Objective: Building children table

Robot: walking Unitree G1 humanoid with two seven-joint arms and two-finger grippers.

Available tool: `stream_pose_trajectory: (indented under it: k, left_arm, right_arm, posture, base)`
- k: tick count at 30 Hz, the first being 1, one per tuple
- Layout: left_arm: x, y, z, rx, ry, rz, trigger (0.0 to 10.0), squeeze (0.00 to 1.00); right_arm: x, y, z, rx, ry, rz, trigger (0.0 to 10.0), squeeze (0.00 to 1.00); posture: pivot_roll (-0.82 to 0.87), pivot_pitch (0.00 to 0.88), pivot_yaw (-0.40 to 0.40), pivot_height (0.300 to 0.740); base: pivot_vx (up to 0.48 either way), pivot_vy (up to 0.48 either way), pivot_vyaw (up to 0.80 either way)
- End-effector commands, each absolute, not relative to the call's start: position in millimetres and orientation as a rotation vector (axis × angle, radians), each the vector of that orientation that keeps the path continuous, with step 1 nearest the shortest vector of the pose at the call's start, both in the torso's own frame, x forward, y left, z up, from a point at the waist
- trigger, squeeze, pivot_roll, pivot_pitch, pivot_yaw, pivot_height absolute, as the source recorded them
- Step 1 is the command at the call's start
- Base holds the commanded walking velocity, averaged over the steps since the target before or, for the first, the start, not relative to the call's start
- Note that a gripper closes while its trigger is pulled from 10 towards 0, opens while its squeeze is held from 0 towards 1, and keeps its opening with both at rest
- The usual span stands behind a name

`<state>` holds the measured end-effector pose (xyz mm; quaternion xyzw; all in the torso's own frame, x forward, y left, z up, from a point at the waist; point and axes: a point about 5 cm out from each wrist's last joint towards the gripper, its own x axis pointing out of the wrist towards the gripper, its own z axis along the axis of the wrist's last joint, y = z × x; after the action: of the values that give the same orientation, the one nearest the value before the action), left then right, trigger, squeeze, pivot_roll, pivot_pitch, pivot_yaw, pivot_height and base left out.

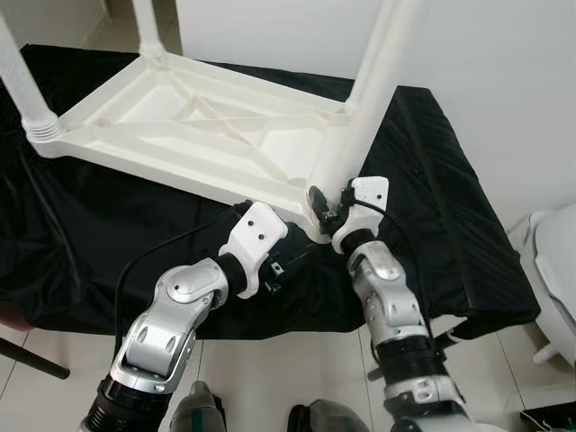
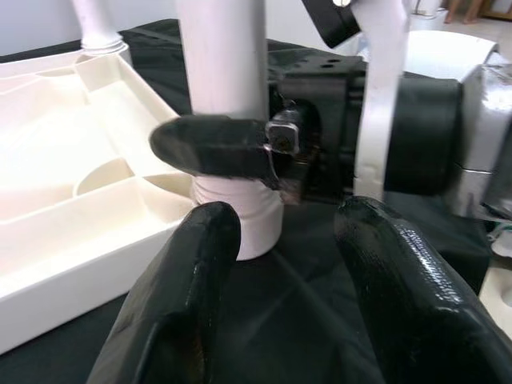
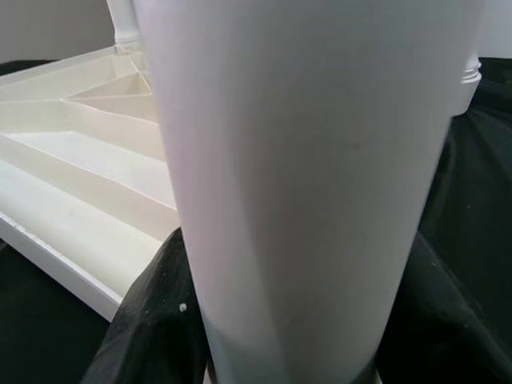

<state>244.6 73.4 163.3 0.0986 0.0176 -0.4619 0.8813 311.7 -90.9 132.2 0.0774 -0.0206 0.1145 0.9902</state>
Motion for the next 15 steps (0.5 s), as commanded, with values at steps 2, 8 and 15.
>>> stream_pose_trajectory:
  k: [2,8,15]
  left_arm:
    - [245.3,71.8,162.8,0.199,0.030,-0.934,10.0,0.00]
    - [247.2,71.5,163.8,0.203,0.023,-0.934,10.0,0.00]
    - [247.7,72.4,164.3,0.205,0.021,-0.928,10.0,0.00]
  right_arm:
    - [309.8,-100.2,129.8,0.225,-0.015,0.184,10.0,0.00]
    - [307.5,-107.2,129.0,0.143,-0.038,0.260,10.0,1.00]
    - [302.2,-111.0,124.2,0.069,-0.049,0.275,10.0,1.00]
  posture:
    - [-0.04,0.000,-0.081,0.740]
    - [-0.05,0.000,-0.085,0.740]
    - [-0.05,0.000,-0.087,0.740]
  base:
    - [0.000,0.000,0.00]
    - [0.000,0.000,0.00]
    - [0.000,0.000,0.00]
